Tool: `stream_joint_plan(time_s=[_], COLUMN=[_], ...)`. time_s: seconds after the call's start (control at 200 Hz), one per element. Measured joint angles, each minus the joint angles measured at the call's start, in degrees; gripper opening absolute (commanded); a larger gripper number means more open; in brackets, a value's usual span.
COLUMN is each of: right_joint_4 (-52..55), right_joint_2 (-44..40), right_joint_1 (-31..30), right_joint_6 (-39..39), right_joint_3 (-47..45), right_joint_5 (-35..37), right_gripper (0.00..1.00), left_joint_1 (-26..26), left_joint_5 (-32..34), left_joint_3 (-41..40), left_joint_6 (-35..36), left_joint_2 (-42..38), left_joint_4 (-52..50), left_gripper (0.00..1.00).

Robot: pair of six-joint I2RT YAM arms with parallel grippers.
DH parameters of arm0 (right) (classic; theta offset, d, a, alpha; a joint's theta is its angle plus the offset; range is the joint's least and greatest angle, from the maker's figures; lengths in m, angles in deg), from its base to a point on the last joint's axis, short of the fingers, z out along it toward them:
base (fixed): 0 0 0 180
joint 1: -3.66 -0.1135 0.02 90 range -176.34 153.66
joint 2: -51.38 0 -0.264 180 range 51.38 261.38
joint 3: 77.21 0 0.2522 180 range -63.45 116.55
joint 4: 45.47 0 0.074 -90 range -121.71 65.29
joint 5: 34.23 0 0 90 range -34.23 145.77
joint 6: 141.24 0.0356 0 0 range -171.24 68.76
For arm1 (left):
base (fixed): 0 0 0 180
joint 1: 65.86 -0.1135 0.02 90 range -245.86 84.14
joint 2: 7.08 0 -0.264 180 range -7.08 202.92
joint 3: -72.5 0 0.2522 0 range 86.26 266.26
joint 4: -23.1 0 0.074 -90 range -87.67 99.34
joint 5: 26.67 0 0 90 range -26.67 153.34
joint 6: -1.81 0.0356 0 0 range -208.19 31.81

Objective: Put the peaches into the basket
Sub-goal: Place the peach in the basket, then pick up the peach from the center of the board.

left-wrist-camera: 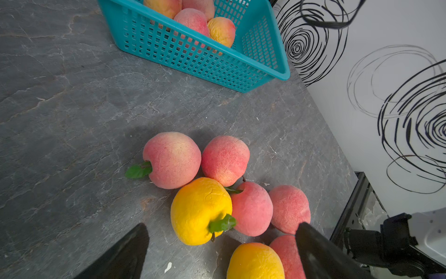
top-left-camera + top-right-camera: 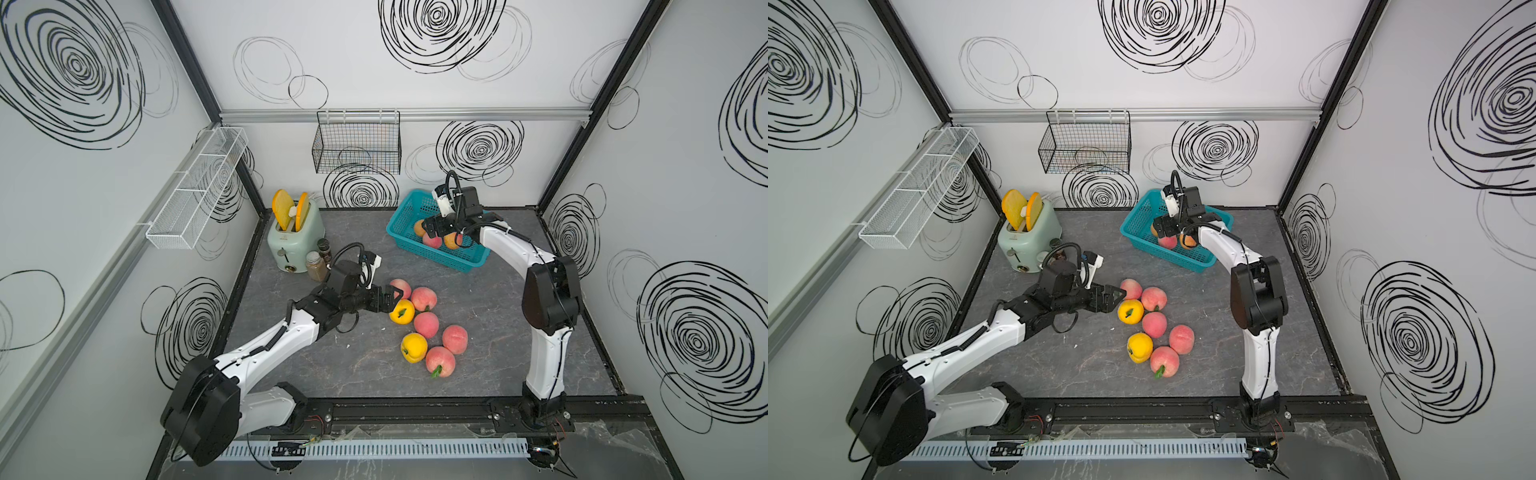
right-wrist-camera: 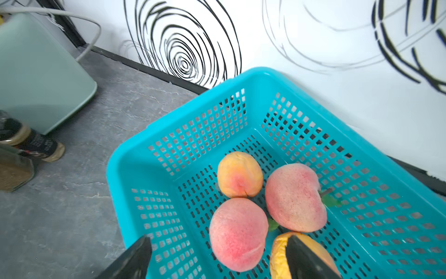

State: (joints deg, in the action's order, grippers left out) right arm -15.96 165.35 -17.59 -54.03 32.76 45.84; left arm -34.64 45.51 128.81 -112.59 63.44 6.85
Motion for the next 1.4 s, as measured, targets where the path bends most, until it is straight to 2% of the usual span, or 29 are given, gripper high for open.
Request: stream_joint_plan(time_s=[0.16,0.445,0.595,0.895,1.401], right_joint_4=[-1.9,-7.3,-9.0,-11.1,-13.4], right_joint_2=[-6.4,-18.5,-23.5,-31.7,-37.5], right_joint_1=[-2.7,-5.9,-8.2,-13.1,-13.8], right_joint_6=[0.7,3.2,3.6,3.6,4.5], right_joint_3=[-7.5,-27.0,-33.9,-43.2,-51.4], right_joint_5=[0.0,-0.4,0.5,2.6,2.3], right_gripper=[0.99,1.00,1.00,1.00,0.99], left_joint_1=[0.7,0.9,0.9,0.9,0.9], left_joint_5=[0.6,1.3,1.5,4.7,6.8], left_joint_3=[0.0,0.0,0.0,1.0,7.5], left_joint_6=[-0.3,-1.3,-1.6,-2.1,-2.3], left_joint_2=[1.2,5.4,8.3,13.4,23.2], left_joint_4=[0.3,3.6,4.4,7.0,9.1], left_gripper=[0.98,0.98,0.98,0.98,0.98])
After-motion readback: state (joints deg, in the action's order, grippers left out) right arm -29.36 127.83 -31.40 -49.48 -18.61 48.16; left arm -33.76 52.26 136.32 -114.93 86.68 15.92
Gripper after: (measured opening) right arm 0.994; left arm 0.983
